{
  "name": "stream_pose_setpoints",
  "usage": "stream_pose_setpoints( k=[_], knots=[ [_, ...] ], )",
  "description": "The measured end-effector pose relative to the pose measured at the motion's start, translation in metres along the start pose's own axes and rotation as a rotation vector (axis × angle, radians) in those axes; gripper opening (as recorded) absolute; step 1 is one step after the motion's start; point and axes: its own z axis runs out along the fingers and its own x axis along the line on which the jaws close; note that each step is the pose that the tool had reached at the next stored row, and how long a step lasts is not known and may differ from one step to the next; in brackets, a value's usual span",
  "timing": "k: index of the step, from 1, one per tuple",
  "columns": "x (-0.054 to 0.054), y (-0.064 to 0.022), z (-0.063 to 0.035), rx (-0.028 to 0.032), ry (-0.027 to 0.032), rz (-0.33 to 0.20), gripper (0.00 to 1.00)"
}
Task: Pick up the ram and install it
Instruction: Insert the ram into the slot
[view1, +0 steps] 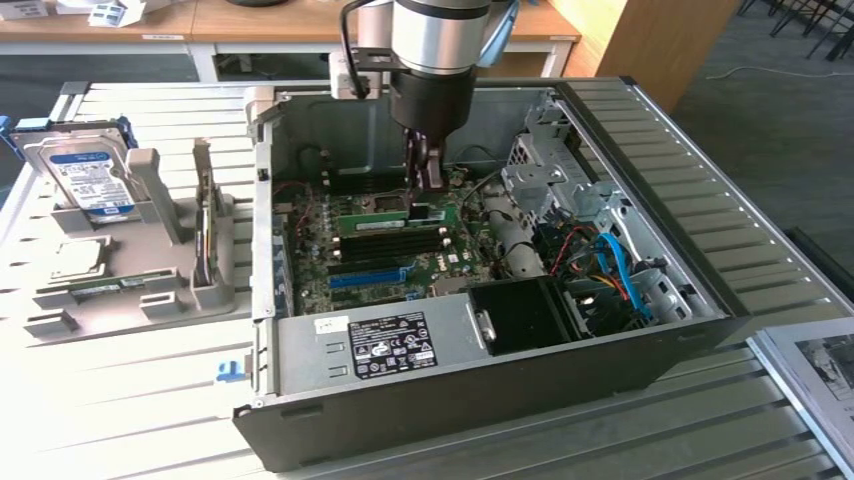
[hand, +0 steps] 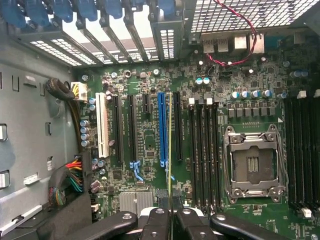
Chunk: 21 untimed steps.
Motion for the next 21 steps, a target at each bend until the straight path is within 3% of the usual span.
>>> stream_pose_setpoints(
  k=[14, 21],
  knots=[
    [-0.0006, -0.0068, 0.0005, -0.0124, 0.0012, -0.001, 0.12],
    [-0.0007, -0.0070, 0.0007, -0.0127, 0.0011, -0.001, 0.12]
  ],
)
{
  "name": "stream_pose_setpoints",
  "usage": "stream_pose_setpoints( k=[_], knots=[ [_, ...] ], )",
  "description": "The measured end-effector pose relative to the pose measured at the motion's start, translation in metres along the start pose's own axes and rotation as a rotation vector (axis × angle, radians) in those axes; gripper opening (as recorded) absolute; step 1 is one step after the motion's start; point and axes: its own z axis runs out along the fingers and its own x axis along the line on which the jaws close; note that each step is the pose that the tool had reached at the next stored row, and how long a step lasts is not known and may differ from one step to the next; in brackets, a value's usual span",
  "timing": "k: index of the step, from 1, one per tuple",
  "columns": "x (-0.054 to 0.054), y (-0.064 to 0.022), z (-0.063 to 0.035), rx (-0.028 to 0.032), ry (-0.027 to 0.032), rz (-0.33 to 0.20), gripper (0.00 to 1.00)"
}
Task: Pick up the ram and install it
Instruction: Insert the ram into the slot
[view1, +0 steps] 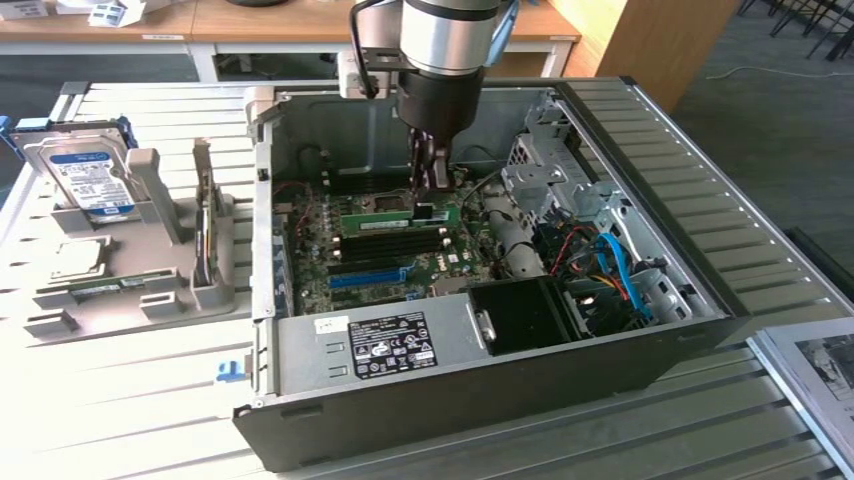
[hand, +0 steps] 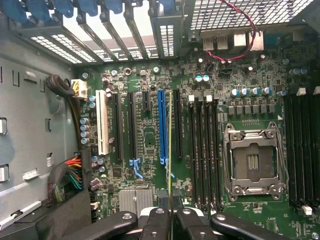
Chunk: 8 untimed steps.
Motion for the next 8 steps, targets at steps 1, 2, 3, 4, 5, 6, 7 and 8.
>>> stream_pose_setpoints(
  k=[1, 2, 3, 4, 5, 6, 7, 8],
  knots=[
    [-0.0002, 0.0000, 0.0002, 0.0001, -0.0002, 0.000, 0.12],
    [-0.0005, 0.0000, 0.0003, 0.0001, -0.0002, 0.000, 0.12],
    [-0.0008, 0.0000, 0.0003, 0.0000, 0.0000, 0.000, 0.12],
    [-0.0013, 0.0001, 0.0003, -0.0001, 0.0000, 0.000, 0.12],
    [-0.0021, 0.0002, 0.0004, 0.0000, 0.0000, 0.000, 0.12],
    [-0.0028, 0.0003, 0.0004, -0.0001, 0.0001, 0.000, 0.12],
    [-0.0036, 0.0003, 0.0004, 0.0000, 0.0001, 0.000, 0.12],
    [-0.0043, 0.0003, 0.0004, 0.0000, 0.0000, 0.000, 0.12]
  ],
)
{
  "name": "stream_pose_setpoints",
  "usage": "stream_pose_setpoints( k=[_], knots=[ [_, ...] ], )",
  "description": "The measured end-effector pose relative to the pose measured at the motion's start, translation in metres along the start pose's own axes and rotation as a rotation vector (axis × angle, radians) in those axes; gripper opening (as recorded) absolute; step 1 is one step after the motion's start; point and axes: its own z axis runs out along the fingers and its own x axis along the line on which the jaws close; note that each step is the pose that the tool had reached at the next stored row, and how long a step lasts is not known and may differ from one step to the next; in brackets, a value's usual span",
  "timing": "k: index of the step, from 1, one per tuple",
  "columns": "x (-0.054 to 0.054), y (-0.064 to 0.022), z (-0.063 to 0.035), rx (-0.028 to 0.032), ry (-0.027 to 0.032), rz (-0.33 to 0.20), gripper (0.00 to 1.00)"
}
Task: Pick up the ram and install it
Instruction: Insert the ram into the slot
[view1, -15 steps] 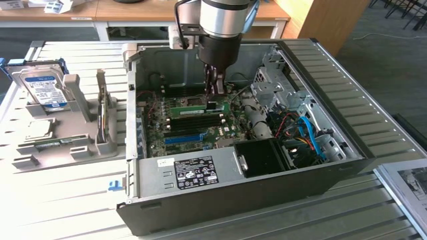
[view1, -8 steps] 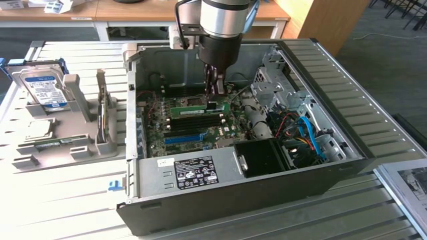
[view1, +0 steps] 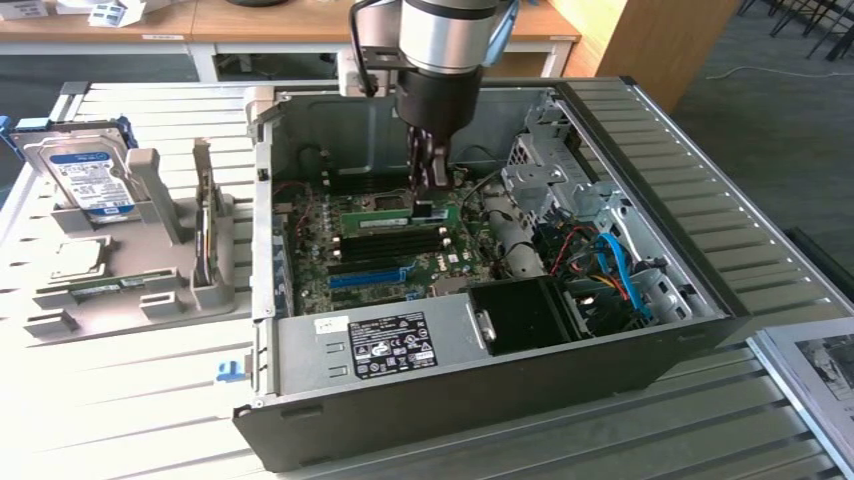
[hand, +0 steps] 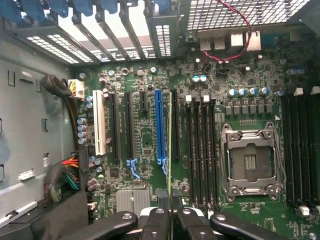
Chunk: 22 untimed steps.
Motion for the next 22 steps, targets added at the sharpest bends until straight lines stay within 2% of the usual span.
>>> stream_pose_setpoints(
  k=[22],
  knots=[
    [-0.018, 0.0021, -0.0005, -0.0002, 0.0000, 0.002, 0.12]
  ],
)
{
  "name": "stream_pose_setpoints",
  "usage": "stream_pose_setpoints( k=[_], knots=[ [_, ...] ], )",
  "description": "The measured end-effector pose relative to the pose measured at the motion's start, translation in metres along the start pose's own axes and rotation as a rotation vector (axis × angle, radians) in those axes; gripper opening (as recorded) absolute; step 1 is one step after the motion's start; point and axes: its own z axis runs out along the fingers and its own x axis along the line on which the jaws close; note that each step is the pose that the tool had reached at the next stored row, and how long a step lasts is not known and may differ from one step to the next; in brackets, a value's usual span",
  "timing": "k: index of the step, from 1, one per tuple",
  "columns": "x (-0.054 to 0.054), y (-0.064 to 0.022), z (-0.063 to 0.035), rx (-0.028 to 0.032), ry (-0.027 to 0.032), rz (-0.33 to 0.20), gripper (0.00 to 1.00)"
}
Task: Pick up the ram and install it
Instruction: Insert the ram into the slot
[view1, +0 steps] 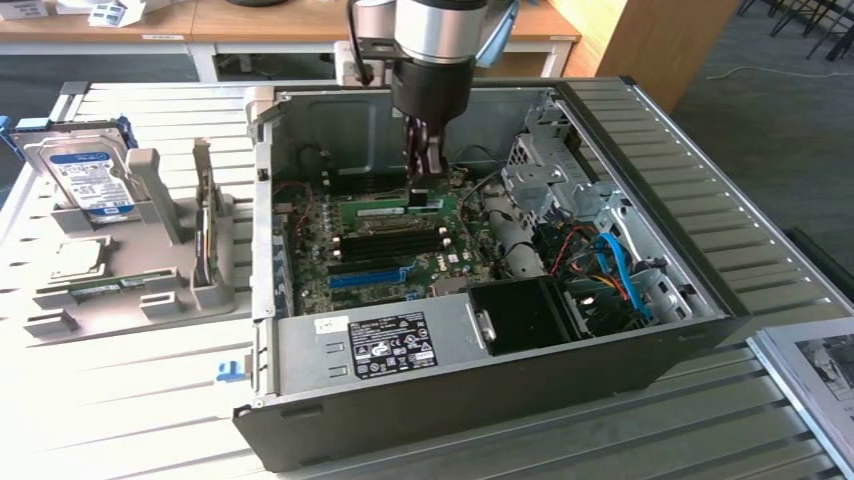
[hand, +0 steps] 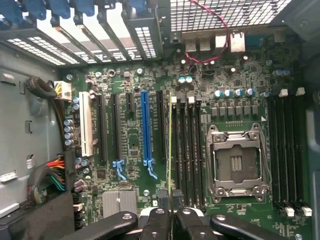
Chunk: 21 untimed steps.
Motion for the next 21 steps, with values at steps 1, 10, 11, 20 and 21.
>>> stream_pose_setpoints(
  k=[1, 10, 11, 20, 21],
  knots=[
    [-0.0008, 0.0001, 0.0000, 0.0000, 0.0000, 0.000, 0.12],
    [-0.0049, 0.0005, -0.0003, 0.0000, -0.0001, 0.001, 0.12],
    [-0.0049, 0.0006, -0.0003, 0.0000, 0.0000, 0.001, 0.12],
    [-0.0054, 0.0005, 0.0061, 0.0000, -0.0001, 0.001, 0.12],
    [-0.0055, 0.0005, 0.0072, -0.0001, -0.0001, 0.001, 0.12]
  ],
)
